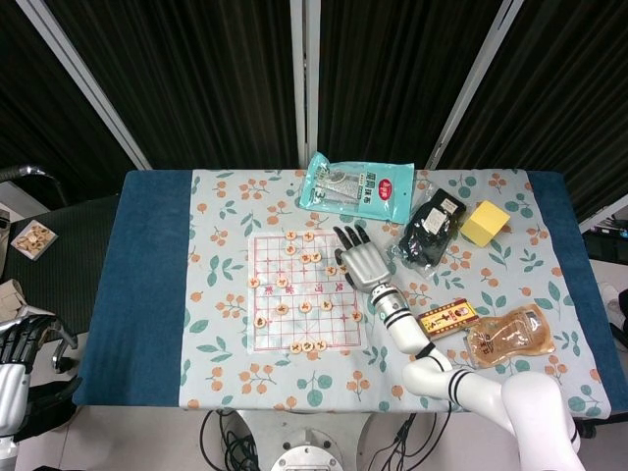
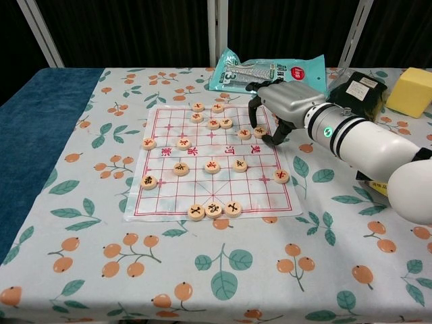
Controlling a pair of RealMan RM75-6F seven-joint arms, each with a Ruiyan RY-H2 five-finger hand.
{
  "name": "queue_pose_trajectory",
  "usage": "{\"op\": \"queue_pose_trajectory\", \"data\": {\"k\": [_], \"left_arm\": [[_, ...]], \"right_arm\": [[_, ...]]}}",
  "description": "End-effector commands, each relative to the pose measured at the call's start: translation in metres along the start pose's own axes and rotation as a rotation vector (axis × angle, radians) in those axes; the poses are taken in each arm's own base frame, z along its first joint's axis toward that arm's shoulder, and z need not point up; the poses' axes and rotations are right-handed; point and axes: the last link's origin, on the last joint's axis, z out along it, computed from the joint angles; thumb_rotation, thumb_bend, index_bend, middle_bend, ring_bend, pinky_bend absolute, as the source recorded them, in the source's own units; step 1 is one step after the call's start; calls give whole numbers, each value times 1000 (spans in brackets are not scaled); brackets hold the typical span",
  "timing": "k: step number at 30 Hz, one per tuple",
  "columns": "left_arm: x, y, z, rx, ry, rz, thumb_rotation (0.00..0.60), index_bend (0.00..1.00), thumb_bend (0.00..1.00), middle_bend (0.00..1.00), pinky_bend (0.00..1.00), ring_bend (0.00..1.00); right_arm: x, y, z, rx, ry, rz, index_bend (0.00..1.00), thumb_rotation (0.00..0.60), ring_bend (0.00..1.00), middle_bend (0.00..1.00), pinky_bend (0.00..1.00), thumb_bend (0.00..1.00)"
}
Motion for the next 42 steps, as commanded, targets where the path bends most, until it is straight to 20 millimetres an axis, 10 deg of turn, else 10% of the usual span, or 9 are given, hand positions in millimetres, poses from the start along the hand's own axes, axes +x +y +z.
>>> {"op": "queue_pose_trajectory", "data": {"k": [1, 12, 29, 34, 42], "left_arm": [[0, -1, 0, 1, 0, -3, 600, 94, 111, 69, 51, 0], [3, -3, -1, 5, 8, -16, 600, 95, 111, 69, 51, 0], [3, -3, -2, 6, 7, -15, 600, 101, 112, 69, 51, 0], [2, -2, -1, 1, -5, 1, 600, 101, 112, 69, 51, 0], [2, 5, 4, -29, -5, 56, 600, 100, 124, 69, 48, 0]], "right_arm": [[-1, -1, 1, -1, -1, -3, 538, 600, 0, 39, 0, 281], [-1, -5, 5, 1, -2, 11, 526, 600, 0, 38, 0, 281], [23, 11, -12, 12, 78, 47, 163, 600, 0, 16, 0, 264], [58, 44, -61, 6, 207, 73, 92, 600, 0, 9, 0, 254], [73, 124, -204, -202, 198, 41, 0, 600, 0, 0, 0, 233]]}}
